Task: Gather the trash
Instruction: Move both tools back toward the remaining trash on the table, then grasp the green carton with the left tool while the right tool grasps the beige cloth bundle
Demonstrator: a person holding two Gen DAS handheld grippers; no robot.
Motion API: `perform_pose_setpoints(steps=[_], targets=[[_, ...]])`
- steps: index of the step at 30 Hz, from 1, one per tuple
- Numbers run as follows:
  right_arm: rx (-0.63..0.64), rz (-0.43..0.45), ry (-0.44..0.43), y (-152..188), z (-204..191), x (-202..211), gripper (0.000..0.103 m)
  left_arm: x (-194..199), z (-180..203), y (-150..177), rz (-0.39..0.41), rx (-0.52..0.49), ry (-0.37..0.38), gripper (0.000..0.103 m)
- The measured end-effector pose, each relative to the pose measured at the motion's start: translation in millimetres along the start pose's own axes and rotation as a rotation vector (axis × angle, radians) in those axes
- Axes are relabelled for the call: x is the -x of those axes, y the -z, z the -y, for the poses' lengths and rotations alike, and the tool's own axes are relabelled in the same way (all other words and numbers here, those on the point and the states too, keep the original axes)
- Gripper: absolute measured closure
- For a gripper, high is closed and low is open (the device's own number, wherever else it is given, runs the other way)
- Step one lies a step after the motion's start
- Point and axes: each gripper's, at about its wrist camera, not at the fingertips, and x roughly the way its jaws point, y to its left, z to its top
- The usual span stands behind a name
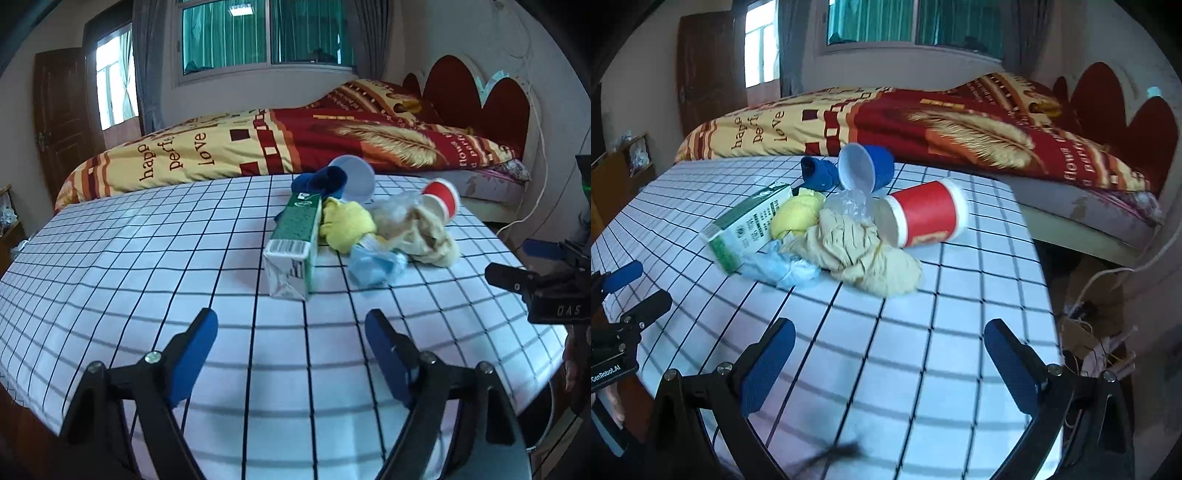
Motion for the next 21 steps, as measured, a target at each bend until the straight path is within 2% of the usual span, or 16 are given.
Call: perform_pose_setpoints(steps=[3,5,6,13,16,17,18,19,21], targets=[[0.048,-0.023,0.0,-10,-3,-30,0.004,-23,-2,-6,-0.033,0.0,-0.002,0.023],[0.071,-0.044,-0.013,-14,-6,-47,0.012,-34,-4,-9,-0.05,0.012,0.005,0.026],[0.076,-0.055,-0.016,-16,-7,-56,0.013,-41,-3,-11,-0.054,0.014,0.006,0.027],[0.07,-0.068,-0.042,-30,-5,-80,0.021,-70,3,-25,-0.068,0.01,0.006,0.029],[0.073,-0.087,-0.063,-33,-6,-87,0.035,-82,1,-31,-0.128,0.047,0.04,0.043],[0.068,-0.095,-0.074,-32,-6,-89,0.038,-83,2,-32,-0.138,0.045,0.048,0.044],[0.063,-0.097,-0.082,-32,-6,-90,0.039,-83,3,-33,-0.14,0.042,0.052,0.05],[0.061,-0.098,-0.087,-31,-5,-90,0.044,-83,4,-33,-0.143,0.038,0.058,0.062],[0.051,-0.095,-0.105,-28,-5,-86,0.051,-80,4,-30,-0.136,0.031,0.055,0.062]])
